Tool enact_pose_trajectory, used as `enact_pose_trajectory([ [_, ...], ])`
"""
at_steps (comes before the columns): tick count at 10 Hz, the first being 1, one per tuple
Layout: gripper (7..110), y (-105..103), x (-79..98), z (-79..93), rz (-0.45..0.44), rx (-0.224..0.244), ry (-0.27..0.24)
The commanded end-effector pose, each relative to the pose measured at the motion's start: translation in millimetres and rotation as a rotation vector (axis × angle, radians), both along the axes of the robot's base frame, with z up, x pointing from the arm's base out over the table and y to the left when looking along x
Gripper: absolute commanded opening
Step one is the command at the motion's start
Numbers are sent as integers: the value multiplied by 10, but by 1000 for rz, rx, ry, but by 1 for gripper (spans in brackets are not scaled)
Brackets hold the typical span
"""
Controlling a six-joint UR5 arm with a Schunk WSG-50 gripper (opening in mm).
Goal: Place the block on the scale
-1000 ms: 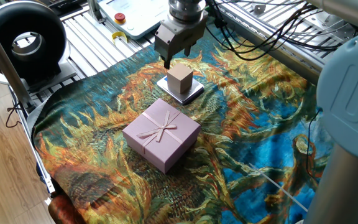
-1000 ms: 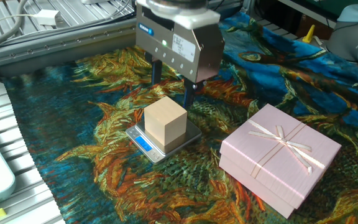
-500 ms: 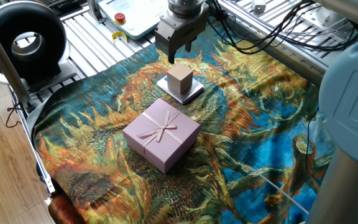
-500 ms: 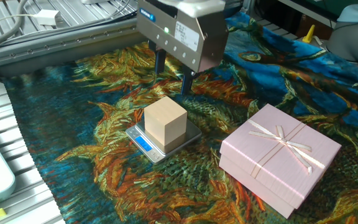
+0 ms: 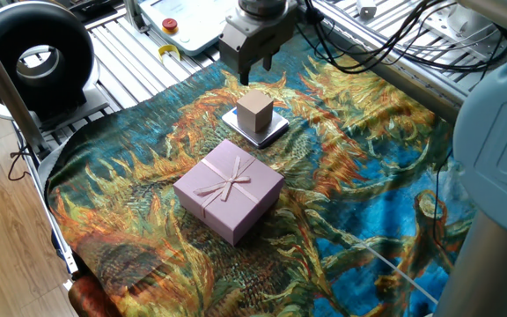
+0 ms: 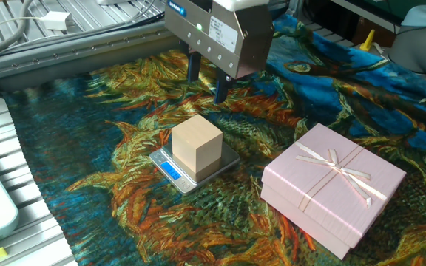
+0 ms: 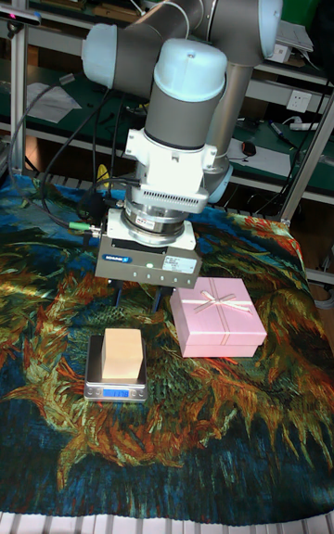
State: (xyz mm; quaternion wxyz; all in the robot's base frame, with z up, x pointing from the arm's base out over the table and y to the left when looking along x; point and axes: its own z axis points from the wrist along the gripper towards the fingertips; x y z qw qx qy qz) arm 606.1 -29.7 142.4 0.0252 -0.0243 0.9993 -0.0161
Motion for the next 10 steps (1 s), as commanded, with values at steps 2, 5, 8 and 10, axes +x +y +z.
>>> enact_pose_trajectory([
  [2, 44, -67, -24, 37, -49, -16, 10],
  [5, 7, -98, -27, 16, -85, -26, 24],
  [8, 7, -94, 12, -31, -102, -22, 34],
  [10, 7, -105, 31, -57, -111, -20, 36],
])
